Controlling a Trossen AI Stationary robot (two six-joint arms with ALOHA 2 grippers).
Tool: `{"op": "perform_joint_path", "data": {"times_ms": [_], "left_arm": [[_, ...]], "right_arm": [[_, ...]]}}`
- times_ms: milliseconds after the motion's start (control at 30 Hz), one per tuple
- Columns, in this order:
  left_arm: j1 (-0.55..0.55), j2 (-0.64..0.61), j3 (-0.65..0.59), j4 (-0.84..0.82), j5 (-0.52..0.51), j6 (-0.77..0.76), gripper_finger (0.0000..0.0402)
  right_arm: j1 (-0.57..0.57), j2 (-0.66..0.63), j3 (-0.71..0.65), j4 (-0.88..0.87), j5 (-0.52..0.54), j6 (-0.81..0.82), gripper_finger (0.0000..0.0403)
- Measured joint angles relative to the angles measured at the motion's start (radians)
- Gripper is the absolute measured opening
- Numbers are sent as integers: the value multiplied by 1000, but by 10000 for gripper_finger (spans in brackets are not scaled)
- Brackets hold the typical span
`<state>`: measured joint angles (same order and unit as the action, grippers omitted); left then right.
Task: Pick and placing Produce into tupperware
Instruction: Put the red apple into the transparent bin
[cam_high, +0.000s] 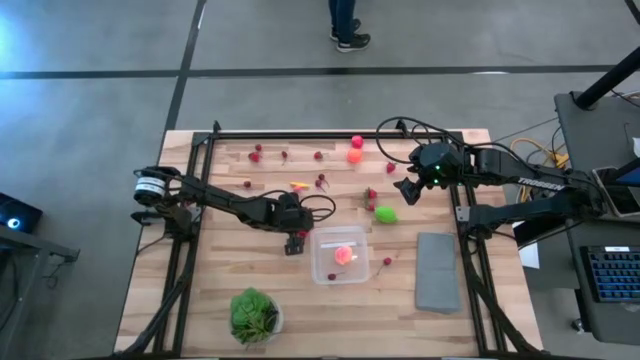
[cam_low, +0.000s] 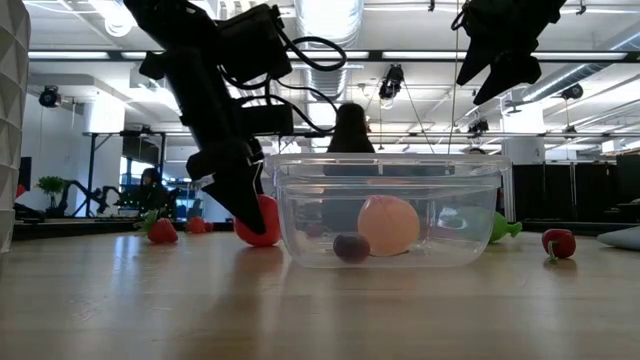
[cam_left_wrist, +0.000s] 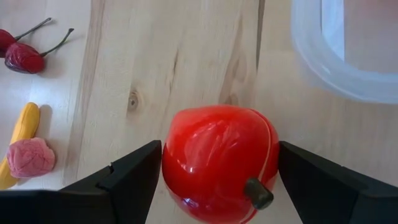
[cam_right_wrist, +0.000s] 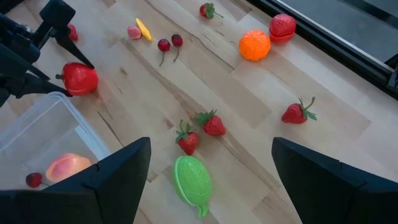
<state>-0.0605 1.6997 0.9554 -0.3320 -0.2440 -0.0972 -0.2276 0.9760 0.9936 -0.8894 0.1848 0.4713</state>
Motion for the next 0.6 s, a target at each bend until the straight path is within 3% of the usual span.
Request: {"op": "perform_joint_path", "data": {"times_ms": [267, 600], "left_arm": [[0, 0, 0, 0, -1, 0, 261], [0, 0, 0, -2, -28, -1, 257]], "right_arm": [[0, 0, 0, 0, 0, 0, 327], [0, 0, 0, 0, 0, 0, 327]]}}
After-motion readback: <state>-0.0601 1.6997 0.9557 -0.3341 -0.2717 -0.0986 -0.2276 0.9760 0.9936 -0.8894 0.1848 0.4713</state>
